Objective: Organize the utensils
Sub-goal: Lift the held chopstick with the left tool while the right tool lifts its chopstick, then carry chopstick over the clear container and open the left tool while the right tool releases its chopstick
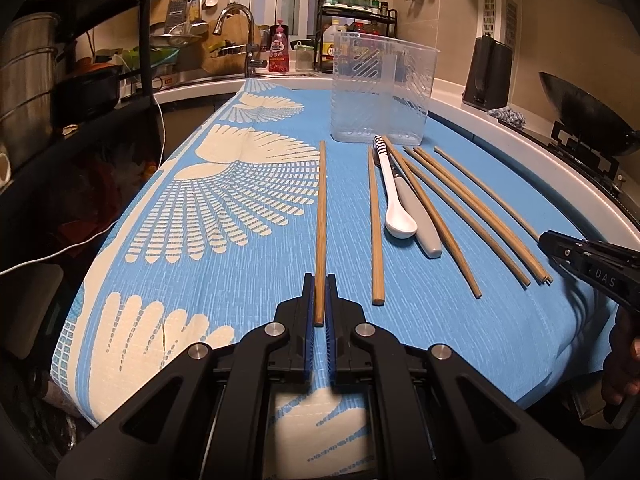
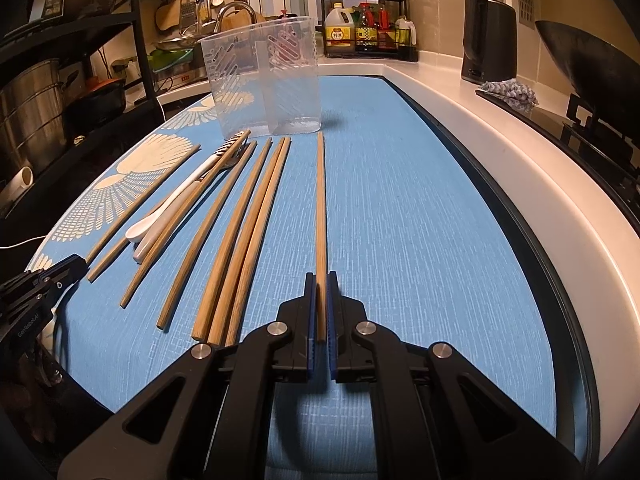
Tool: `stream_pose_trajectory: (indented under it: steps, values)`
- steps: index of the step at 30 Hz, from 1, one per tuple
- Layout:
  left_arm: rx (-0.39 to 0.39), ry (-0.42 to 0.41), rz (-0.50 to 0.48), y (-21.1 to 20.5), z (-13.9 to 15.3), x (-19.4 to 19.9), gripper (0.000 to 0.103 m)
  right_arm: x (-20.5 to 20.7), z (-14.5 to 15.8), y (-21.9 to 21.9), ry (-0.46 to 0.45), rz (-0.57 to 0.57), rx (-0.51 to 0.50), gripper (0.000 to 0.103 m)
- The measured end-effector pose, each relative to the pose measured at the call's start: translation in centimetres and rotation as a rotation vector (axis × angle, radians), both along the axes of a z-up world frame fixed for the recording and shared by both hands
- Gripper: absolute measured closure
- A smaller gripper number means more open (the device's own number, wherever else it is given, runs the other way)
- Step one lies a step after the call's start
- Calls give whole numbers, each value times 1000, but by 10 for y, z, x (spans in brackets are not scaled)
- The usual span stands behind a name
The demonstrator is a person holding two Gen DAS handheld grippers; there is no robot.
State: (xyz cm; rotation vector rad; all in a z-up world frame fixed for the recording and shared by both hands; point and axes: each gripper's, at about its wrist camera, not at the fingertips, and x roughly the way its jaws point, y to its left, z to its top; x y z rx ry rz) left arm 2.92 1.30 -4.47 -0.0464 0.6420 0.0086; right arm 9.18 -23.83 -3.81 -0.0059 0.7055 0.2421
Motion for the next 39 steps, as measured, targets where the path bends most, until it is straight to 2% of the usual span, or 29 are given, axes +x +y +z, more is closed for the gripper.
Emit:
stream_pose_trajectory:
  steps: [13, 18, 30, 39]
  values:
    - [27, -35, -33, -2, -2, -3, 98, -6, 9, 5, 10, -40, 4, 98]
    - [26, -31, -39, 2, 4, -1, 98, -13, 26, 6, -34, -59, 16, 98]
    - [16, -187, -45, 19, 74, -11, 98, -25, 101, 1, -189, -60, 52, 98]
    - [18, -234, -58, 29, 116, 10, 98, -19, 142, -2, -264, -34, 43, 98]
